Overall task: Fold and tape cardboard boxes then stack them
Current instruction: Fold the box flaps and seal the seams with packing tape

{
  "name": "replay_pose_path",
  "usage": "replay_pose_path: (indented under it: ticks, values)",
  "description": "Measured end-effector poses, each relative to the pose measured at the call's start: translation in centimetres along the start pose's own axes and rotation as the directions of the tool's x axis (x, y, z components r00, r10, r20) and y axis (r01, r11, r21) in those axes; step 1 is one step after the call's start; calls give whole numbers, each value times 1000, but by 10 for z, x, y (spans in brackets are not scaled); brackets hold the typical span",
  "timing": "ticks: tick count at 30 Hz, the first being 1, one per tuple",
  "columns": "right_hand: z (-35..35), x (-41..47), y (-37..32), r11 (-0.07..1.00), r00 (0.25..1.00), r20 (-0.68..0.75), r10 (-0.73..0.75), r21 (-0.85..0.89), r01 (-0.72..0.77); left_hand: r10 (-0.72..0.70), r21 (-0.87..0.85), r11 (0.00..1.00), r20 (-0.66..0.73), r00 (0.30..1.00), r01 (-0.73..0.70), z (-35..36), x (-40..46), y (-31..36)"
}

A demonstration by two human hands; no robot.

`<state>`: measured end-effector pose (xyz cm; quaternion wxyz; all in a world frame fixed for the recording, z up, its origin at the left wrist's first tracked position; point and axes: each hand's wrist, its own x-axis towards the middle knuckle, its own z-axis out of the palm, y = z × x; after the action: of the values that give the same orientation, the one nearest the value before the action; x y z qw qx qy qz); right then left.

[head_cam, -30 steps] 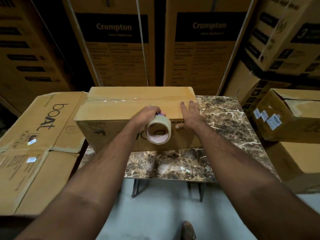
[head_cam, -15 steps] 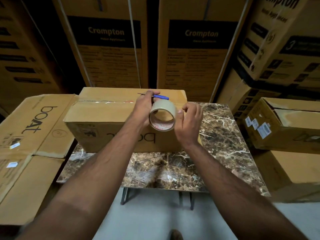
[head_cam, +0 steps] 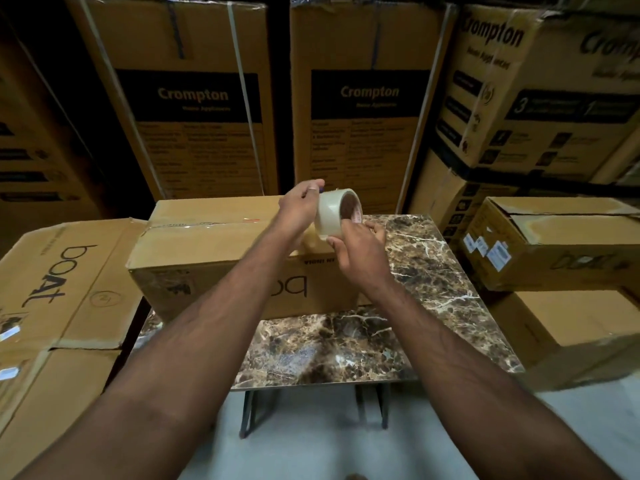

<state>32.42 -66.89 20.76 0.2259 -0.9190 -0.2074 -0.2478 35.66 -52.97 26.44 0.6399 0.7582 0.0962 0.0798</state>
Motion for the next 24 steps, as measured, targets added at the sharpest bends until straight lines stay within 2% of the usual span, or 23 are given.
replay_pose_path:
  ticks: [1,3,5,7,9,13,19,21,24]
  values:
    - [-2,-1,1,1000,1000,13,15,3,-15,61,149,987,-7,998,-59,-3,1,-3]
    - [-9,-1,1,998,998,39,51,31,-52,122,297,945,67,990,-137,-9,2,-4]
    - [-16,2,0,993,994,80,81,84,-87,220,312,904,245,944,-292,-16,4,1]
    - [-19,3,-1,988,988,133,75,122,-92,291,269,865,419,860,-424,-23,9,7]
    - [-20,1,0,981,985,157,76,162,-102,291,323,815,490,822,-481,-24,13,14]
    - [-21,-3,15,956,986,148,71,271,-110,256,492,679,537,804,-545,-13,25,19]
    - [-34,24,48,943,989,146,33,323,-79,283,566,603,507,814,-562,12,54,45]
    - [-35,28,63,935,988,149,45,342,-95,260,583,602,503,824,-545,26,60,49]
    - [-34,33,83,909,985,161,58,400,-119,276,638,549,471,838,-540,50,64,51]
